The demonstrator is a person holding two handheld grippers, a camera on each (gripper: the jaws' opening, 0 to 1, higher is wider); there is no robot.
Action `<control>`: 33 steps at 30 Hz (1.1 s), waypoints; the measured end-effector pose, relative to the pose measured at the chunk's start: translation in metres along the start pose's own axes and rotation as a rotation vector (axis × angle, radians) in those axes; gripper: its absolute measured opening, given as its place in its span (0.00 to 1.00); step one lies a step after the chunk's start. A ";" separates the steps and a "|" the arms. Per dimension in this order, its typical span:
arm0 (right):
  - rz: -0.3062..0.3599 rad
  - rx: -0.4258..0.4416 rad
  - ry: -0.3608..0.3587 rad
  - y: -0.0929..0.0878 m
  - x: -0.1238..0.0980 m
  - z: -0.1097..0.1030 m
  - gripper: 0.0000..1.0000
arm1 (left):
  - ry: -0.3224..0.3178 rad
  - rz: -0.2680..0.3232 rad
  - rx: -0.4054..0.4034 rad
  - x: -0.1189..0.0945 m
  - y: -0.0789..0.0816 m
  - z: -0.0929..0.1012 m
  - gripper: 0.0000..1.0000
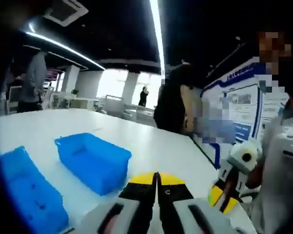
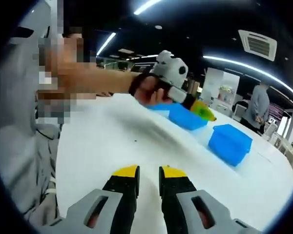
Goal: Pick up the resistors one by one and place each resistor into its matching bin, sorting the parts by color and model until every resistor is separated into the correct bin for its type
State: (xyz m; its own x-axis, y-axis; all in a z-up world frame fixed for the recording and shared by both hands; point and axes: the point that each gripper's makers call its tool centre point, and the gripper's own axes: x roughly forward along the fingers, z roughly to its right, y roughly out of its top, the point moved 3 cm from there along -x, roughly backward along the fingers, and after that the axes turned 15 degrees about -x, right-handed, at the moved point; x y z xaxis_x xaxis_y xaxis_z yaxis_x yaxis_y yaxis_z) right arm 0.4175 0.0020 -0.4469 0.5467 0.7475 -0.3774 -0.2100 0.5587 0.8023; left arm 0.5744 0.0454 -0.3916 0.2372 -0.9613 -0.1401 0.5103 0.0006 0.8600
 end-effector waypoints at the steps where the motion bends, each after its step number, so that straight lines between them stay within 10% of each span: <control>1: 0.000 0.001 0.001 0.000 0.000 0.000 0.19 | 0.013 0.025 -0.002 0.005 0.003 -0.002 0.04; 12: 0.049 0.024 -0.010 0.009 -0.003 0.003 0.18 | 0.290 0.295 0.087 0.032 0.064 -0.030 0.04; 17: 0.046 0.022 -0.006 0.008 -0.003 0.003 0.18 | 0.414 0.244 0.215 0.034 0.063 -0.038 0.04; 26: 0.038 0.030 -0.006 0.002 -0.001 0.002 0.18 | 0.430 0.230 0.083 0.035 0.051 -0.046 0.19; 33: 0.040 0.035 -0.005 0.004 -0.001 0.000 0.19 | 0.414 0.224 0.128 0.031 0.056 -0.040 0.18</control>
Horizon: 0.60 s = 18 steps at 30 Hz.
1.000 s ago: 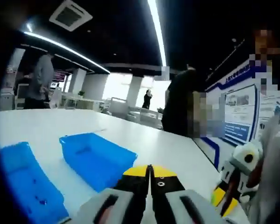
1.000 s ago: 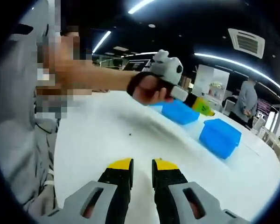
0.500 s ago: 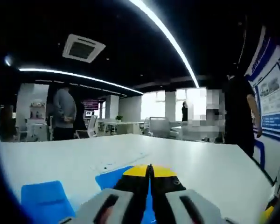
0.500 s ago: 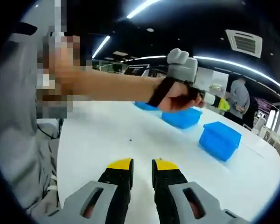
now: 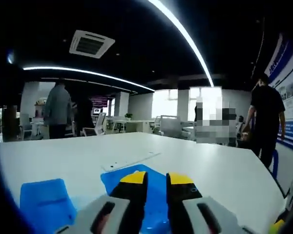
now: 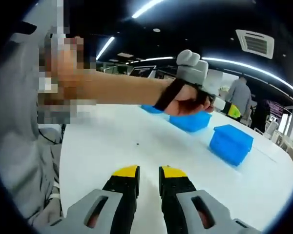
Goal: Pick up the resistors one by one and place each resistor into its matching bin, sorting the parts by color and model until every resistor is separated into the correct bin for its type
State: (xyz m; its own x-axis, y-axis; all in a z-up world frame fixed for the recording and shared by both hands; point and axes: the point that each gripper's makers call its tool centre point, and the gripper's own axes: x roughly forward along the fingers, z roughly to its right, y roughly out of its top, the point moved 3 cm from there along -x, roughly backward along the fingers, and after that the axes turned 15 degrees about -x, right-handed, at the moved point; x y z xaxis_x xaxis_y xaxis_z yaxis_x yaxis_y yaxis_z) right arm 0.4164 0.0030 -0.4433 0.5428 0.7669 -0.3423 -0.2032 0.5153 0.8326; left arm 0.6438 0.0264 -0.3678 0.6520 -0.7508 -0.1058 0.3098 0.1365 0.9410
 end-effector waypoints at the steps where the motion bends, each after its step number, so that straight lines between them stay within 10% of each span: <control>1: 0.000 0.002 0.000 0.000 0.000 0.000 0.19 | -0.001 -0.003 0.002 -0.002 0.002 0.000 0.18; 12: -0.005 -0.017 0.006 0.003 0.004 -0.002 0.19 | -0.063 -0.111 0.235 -0.060 0.008 0.013 0.16; 18: -0.005 -0.025 0.008 0.005 0.006 -0.002 0.19 | -0.174 -0.311 0.453 -0.097 -0.020 0.022 0.16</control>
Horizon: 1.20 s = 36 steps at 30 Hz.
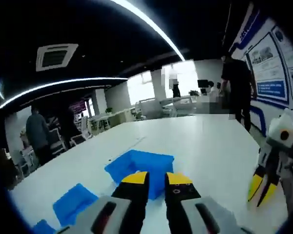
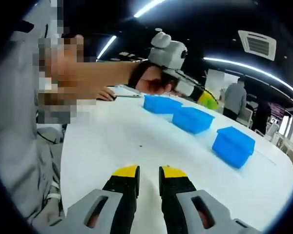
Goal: Pick up the resistors one by one and place each resistor into its matching bin, sorting the parts by color and model until every resistor is separated into the correct bin for its type
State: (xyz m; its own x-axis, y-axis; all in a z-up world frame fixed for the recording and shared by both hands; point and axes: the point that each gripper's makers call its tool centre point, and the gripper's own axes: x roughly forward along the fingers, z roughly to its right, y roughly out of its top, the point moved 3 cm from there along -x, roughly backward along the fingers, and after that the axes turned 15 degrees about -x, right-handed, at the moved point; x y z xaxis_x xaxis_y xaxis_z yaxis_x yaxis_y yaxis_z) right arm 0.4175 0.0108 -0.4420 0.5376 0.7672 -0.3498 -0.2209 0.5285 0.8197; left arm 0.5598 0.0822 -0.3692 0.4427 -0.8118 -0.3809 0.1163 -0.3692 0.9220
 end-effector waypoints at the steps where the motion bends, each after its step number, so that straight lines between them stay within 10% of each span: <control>1: 0.003 -0.001 -0.003 0.001 -0.001 0.001 0.19 | -0.019 -0.067 0.069 -0.004 -0.009 0.005 0.16; 6: 0.015 0.007 -0.053 0.001 -0.007 0.007 0.18 | -0.196 -0.385 0.318 -0.025 -0.058 0.036 0.15; 11: 0.021 0.020 -0.068 0.000 -0.008 0.008 0.19 | -0.463 -0.512 0.378 -0.053 -0.083 0.080 0.13; 15: 0.009 0.024 -0.051 -0.005 -0.007 0.004 0.19 | -0.501 -0.628 0.391 -0.060 -0.097 0.088 0.13; 36: 0.070 0.100 -0.050 -0.007 -0.009 0.009 0.18 | -0.576 -0.734 0.407 -0.036 -0.100 0.084 0.11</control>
State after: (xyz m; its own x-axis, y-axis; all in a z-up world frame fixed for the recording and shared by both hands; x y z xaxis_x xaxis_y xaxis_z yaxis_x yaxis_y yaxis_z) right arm 0.4217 -0.0028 -0.4406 0.5638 0.7808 -0.2691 -0.1786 0.4334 0.8833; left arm 0.4577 0.1100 -0.4538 -0.1242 -0.3772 -0.9178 -0.1722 -0.9027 0.3943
